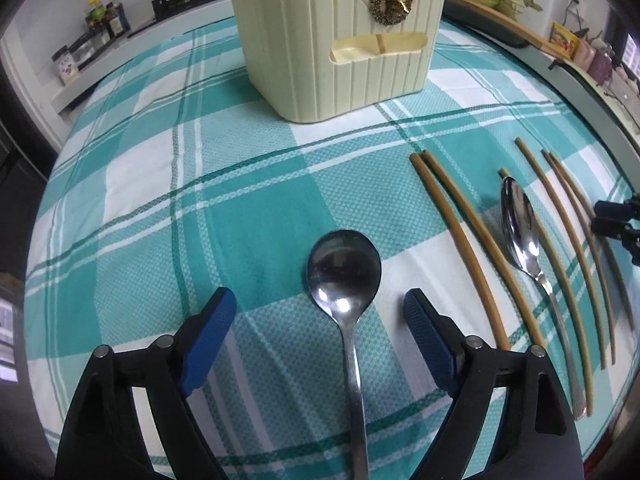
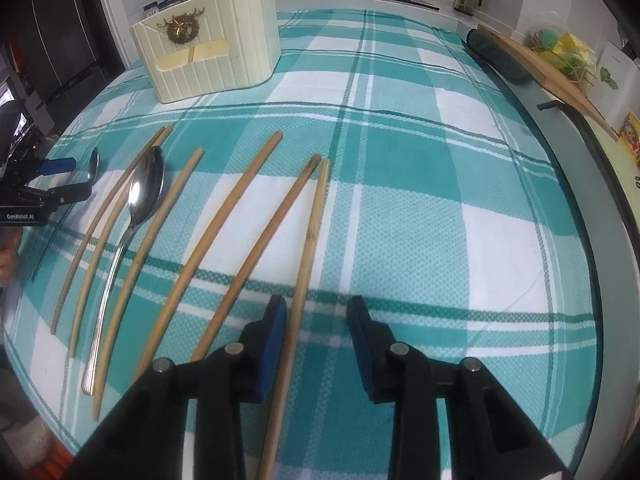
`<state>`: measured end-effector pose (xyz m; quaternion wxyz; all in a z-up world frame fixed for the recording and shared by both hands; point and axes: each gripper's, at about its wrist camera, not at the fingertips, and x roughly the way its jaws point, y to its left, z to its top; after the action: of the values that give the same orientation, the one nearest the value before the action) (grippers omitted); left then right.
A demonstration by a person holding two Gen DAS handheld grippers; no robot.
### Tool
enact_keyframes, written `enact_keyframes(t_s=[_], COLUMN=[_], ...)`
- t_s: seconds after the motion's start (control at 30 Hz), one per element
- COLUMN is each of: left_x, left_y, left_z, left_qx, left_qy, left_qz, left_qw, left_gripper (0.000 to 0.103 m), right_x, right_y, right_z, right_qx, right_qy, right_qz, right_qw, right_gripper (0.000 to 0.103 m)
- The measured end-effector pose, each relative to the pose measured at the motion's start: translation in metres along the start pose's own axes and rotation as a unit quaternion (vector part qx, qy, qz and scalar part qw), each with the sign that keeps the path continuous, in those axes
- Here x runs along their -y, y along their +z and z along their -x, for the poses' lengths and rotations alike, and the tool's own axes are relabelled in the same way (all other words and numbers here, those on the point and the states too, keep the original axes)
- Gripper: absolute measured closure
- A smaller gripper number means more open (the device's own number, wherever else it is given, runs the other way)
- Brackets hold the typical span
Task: Organize utensils
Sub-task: 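Grasp a metal spoon with the left tool while the right tool regrips the chopstick, then carry the spoon and chopstick to the cream holder with both tools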
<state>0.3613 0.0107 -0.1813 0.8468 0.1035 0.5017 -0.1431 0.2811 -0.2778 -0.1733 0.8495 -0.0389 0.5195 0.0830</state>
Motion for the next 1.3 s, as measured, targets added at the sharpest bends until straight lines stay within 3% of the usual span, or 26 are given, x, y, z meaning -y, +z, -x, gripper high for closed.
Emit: enact_keyframes(t_s=[0.1,0.2,0.23,0.3,0.33,0.5,0.67,1.0,1.3], left_x=[0.0,0.004,0.005,0.008,0.008,0.006,-0.004,-0.012,0.001], left_y=[0.003,0.007,0.008,0.011,0.011,0.011,0.009,-0.005,-0.007], left_z=[-0.002,-0.002,-0.002,0.0,0.001,0.011,0.058,0.162,0.207], left_qx=[0.0,0.005,0.008,0.014,0.013,0.028,0.079,0.178,0.221], left_qy=[-0.009,-0.012,-0.014,-0.019,-0.018,-0.009,-0.018,-0.029,-0.047], left_qz=[0.005,-0.001,-0.002,-0.007,-0.008,0.0,0.023,0.048,0.046], left_qw=[0.9999,0.9999,0.9999,0.9997,0.9997,0.9996,0.9964,0.9824,0.9731], left_gripper=[0.02,0.029,0.037,0.065,0.067,0.067,0.067,0.067,0.067], right_x=[0.0,0.001,0.003,0.005,0.007,0.019,0.026,0.006,-0.019], right_y=[0.021,0.043,0.049,0.06,0.063,0.069,0.062,0.047,0.035], right_z=[-0.011,-0.022,-0.025,-0.03,-0.033,-0.034,-0.015,0.091,0.168], right_qx=[-0.005,-0.011,-0.01,-0.01,-0.011,0.001,0.033,0.149,0.247], right_qy=[0.001,0.0,-0.001,-0.004,-0.002,0.027,0.057,0.083,0.08], right_qz=[0.01,0.016,0.014,0.012,0.006,-0.037,-0.075,-0.048,-0.013], right_qw=[1.0,1.0,1.0,1.0,1.0,0.999,0.995,0.984,0.966], right_gripper=[0.072,0.076,0.08,0.09,0.094,0.097,0.097,0.097,0.097])
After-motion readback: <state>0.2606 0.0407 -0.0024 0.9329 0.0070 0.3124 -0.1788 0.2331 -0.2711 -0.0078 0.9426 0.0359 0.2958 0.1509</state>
